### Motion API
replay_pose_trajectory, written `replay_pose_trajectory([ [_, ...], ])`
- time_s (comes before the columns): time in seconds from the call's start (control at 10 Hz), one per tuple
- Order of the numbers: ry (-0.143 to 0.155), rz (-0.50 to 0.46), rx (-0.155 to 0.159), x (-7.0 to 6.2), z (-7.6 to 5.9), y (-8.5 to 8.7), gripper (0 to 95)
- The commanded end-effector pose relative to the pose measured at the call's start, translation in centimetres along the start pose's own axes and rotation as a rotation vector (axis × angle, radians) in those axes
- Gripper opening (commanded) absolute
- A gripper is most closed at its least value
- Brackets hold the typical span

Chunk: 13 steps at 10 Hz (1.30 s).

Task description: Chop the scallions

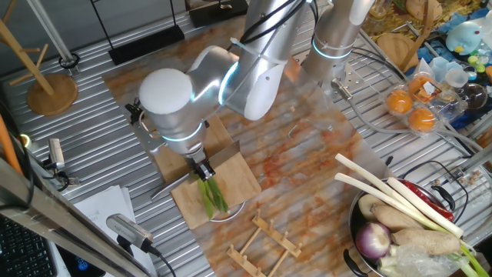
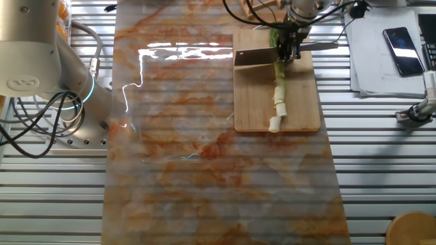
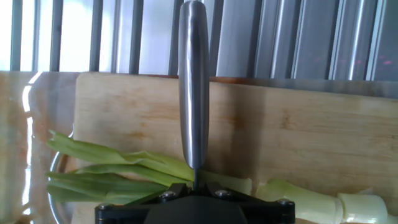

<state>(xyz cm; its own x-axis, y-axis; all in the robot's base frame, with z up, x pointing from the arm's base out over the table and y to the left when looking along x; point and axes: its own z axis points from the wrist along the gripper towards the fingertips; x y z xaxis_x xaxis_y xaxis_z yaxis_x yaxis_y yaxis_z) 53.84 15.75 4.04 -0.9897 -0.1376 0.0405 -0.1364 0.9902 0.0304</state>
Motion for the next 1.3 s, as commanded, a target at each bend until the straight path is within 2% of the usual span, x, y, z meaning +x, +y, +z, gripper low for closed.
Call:
replay_pose_trajectory([
  [0.1, -0.044, -0.014, 0.002, 0.0, -0.1, -0.1, 0.0],
  [0.2, -0.07, -0.02, 0.001, -0.1, 0.0, -0.1, 0.0],
  [0.3, -0.073, -0.019, 0.002, -0.1, 0.2, -0.1, 0.0],
  [0.5, -0.059, -0.012, 0.007, -0.5, 0.3, 0.0, 0.0],
  [0.8, -0.071, -0.013, 0.0, -1.2, 0.2, 0.1, 0.0],
  [1.0, -0.064, -0.018, 0.012, -1.3, 0.2, 0.1, 0.0],
  [1.3, -0.068, -0.024, 0.008, -1.1, 0.0, 0.0, 0.0],
])
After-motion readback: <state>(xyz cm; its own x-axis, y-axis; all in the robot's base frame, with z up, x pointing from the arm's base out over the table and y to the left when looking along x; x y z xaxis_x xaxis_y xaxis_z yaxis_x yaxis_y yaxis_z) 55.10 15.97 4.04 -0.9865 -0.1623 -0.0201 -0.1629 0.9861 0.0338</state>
